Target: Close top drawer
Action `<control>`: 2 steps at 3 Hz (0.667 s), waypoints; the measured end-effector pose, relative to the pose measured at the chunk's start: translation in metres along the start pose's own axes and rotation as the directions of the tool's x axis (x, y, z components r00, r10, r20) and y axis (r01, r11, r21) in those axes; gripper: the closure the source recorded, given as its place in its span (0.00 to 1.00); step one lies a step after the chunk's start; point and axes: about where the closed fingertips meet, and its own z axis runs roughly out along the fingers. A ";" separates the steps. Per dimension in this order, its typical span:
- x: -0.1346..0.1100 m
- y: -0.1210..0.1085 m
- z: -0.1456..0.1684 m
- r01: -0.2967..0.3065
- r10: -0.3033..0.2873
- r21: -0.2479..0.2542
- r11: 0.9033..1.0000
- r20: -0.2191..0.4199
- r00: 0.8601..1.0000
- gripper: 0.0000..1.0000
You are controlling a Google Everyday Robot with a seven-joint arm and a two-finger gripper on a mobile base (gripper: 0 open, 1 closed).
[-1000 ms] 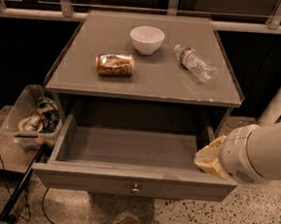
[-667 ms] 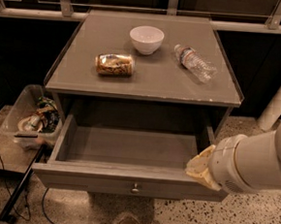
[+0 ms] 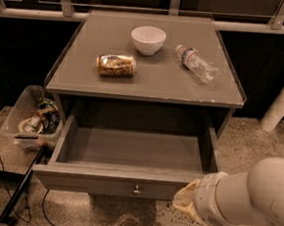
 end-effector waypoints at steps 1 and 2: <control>0.006 0.010 0.036 0.032 -0.031 -0.005 0.999 0.032 0.999 1.00; 0.003 0.007 0.065 0.069 -0.069 0.013 0.998 0.042 0.997 1.00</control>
Offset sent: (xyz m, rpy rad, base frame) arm 0.0307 0.0416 -0.0884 -0.0015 -0.0966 0.0849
